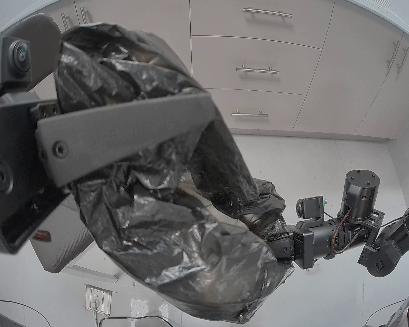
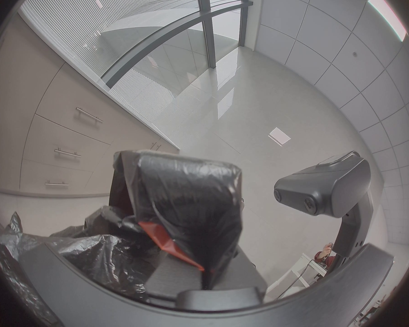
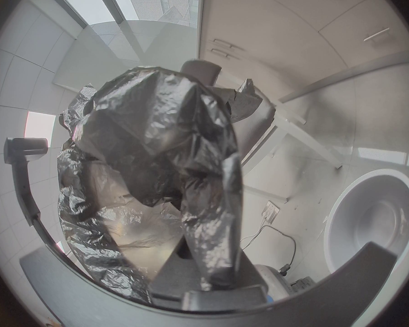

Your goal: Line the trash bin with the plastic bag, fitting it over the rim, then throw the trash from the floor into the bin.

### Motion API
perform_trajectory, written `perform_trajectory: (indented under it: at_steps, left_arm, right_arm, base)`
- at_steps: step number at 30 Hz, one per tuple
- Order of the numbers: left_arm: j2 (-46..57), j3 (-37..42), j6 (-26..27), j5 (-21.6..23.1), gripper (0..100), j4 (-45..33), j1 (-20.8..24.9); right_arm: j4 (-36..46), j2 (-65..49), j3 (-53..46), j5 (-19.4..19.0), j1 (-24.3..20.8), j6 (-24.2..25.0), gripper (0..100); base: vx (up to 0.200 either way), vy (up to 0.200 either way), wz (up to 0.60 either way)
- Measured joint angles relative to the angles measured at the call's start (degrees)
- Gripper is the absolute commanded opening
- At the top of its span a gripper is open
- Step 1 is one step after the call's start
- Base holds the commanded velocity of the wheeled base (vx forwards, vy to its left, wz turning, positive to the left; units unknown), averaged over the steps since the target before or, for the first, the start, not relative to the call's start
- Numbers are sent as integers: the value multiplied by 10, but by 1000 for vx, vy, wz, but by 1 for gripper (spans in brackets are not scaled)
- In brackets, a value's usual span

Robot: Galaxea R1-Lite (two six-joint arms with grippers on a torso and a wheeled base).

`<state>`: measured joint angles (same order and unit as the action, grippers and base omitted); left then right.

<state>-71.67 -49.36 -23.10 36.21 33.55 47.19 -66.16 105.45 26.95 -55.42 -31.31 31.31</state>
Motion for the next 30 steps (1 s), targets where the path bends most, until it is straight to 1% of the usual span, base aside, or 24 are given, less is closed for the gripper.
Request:
perform_trajectory:
  at_steps: [4, 7, 10, 16, 20, 23, 26, 30]
  left_arm:
    - [3, 19, 0, 0, 0, 6, -1]
    - [5, 48, 0, 1, 0, 24, -9]
    - [4, 73, -9, 3, 0, 42, -21]
    - [-27, 95, -41, 3, 0, 98, -38]
    - [-69, 97, -58, 4, 0, 164, -28]
    - [-104, 98, -65, 4, 0, 207, -18]
    - [-136, 99, -70, 4, 0, 226, -12]
    - [-174, 99, -91, 4, 0, 239, -9]
  right_arm:
    - [-14, -12, -10, 39, 4, 0, 0]
    - [-18, -28, -20, 58, 16, 1, 0]
    - [-20, -50, -30, 63, 35, 7, 0]
    - [-18, -107, -51, 64, 71, 44, 0]
    - [-16, -145, -69, 58, 81, 61, 0]
    - [-16, -169, -91, 28, 84, 64, 0]
    - [-16, -193, -108, -1, 86, 63, 0]
    - [-15, -227, -120, -9, 89, 62, 0]
  base:
    - [0, 0, 0]
    - [0, 0, 0]
    - [0, 0, 0]
    - [0, 0, 0]
    - [0, 0, 0]
    - [0, 0, 0]
    - [0, 0, 0]
    - [0, 0, 0]
